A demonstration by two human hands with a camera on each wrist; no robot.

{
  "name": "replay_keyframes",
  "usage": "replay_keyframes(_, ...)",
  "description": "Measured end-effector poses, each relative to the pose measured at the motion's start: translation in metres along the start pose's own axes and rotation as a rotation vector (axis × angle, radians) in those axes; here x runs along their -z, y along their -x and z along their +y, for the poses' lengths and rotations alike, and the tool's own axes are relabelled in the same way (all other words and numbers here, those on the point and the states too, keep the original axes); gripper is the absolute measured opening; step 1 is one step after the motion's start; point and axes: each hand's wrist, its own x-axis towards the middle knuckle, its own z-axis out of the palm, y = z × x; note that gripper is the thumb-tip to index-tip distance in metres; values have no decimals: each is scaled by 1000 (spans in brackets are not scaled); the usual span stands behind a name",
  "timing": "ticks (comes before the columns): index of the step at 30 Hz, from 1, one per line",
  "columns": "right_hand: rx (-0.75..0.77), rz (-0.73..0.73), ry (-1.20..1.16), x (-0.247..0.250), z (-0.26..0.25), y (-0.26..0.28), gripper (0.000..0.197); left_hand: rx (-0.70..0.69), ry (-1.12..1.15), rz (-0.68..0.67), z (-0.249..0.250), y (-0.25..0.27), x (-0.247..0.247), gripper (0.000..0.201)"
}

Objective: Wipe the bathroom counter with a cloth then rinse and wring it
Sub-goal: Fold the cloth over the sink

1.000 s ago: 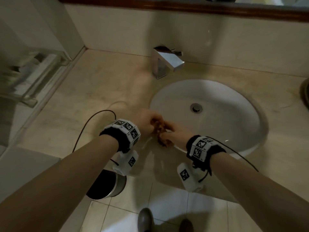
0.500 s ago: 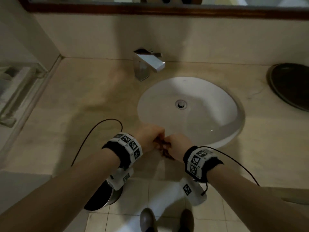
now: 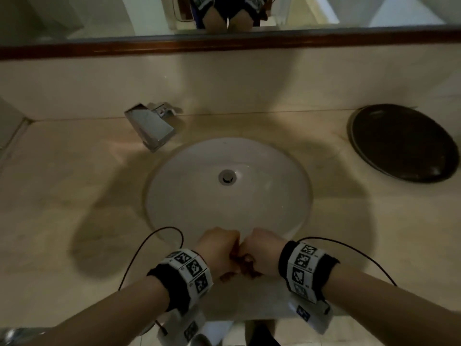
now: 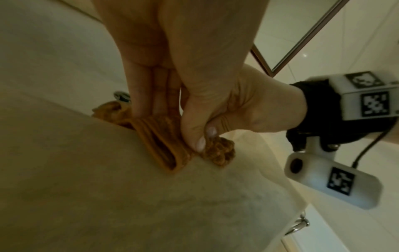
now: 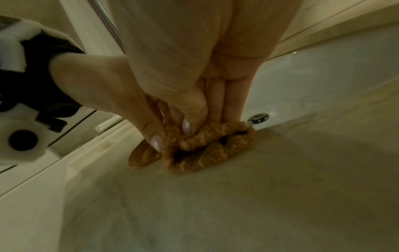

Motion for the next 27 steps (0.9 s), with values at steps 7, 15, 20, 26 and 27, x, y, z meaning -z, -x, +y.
replay_keyframes(7, -3, -106, 269, 20, 70, 32, 22, 75, 255, 90, 82, -37, -5, 35)
replay_keyframes(15, -132, -122, 430, 43, 136, 38, 20, 115, 443, 145, 128, -102, 16, 35)
replay_keyframes(20, -145, -3, 425, 61, 169, 27, 42, 181, 570, 228, 135, -149, 29, 29)
replay_keyframes(26, -191, 174, 326, 79, 182, 15, 53, 292, 715, 333, 131, -186, 48, 20)
replay_keyframes(27, -191, 225, 259, 83, 182, 13, 52, 300, 736, 336, 128, -192, 54, 18)
